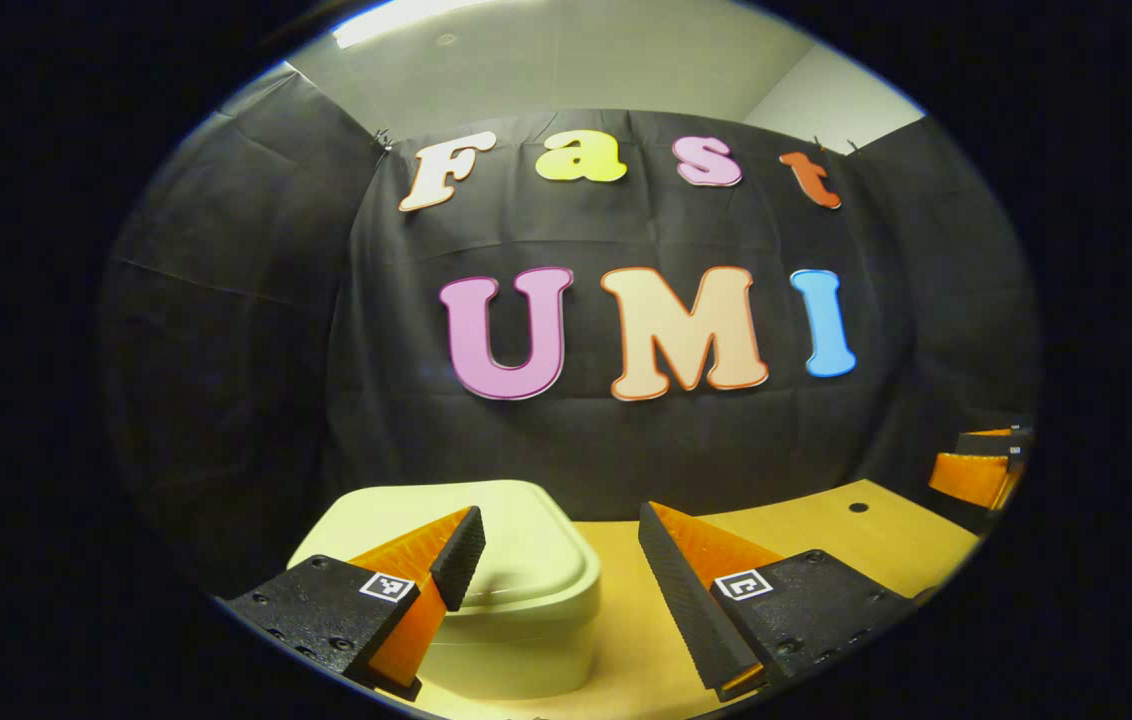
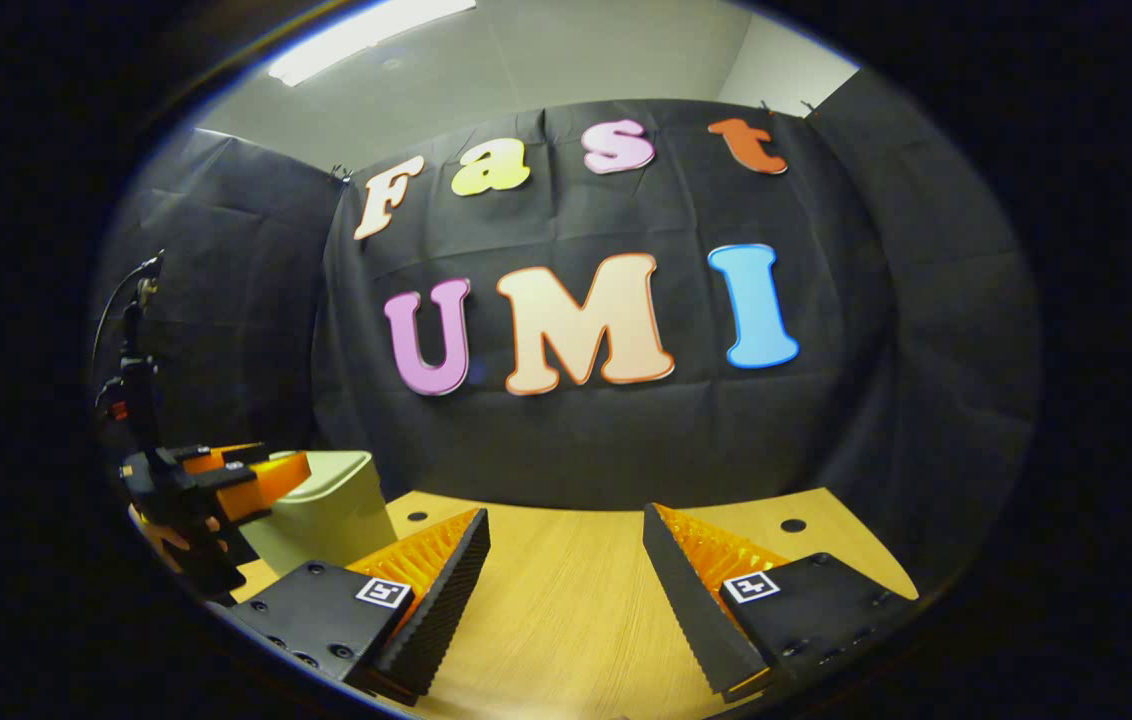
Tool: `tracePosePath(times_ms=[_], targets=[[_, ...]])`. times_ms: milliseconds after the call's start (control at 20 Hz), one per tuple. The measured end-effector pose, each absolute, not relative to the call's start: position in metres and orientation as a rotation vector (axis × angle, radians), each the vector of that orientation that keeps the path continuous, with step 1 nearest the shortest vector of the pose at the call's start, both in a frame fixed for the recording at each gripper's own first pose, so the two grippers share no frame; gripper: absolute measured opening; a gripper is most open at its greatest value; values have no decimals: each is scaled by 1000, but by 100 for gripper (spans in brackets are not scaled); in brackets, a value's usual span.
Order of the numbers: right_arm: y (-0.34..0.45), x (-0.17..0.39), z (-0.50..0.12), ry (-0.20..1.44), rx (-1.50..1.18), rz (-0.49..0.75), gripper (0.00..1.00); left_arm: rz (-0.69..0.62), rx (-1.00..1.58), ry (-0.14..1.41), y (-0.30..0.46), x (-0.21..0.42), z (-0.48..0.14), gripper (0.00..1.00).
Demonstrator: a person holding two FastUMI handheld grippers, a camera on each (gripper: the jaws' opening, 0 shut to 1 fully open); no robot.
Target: Press the lid of the desktop garbage bin to open it, pick up the crumpled paper on the desktop and throw it into the bin, then pick up the pop can on the desktop and drop it into the bin, and finally close the garbage bin lid.
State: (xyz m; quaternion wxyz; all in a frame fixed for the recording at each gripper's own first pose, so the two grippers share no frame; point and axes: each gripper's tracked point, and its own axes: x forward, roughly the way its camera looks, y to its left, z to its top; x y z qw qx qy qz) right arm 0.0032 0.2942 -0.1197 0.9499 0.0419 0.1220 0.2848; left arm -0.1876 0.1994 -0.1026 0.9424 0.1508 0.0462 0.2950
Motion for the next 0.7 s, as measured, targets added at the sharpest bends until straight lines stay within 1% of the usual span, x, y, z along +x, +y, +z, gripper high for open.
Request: tracePosePath(times_ms=[100,150,200,300,400,700], targets=[[280,13,-99,201,110,533,97,555,294,59,180,-178,-100,92],[273,18,-91,177,121,510,94,525,291,31,169,-170,-95,92],[265,21,-82,156,129,490,97,497,293,16,160,-163,-93,92],[253,26,-73,120,137,456,97,452,296,2,146,-152,-93,92],[244,20,-68,106,131,432,97,424,293,1,140,-144,-101,92],[234,25,-67,99,135,418,97,386,318,10,131,-134,-103,92]])
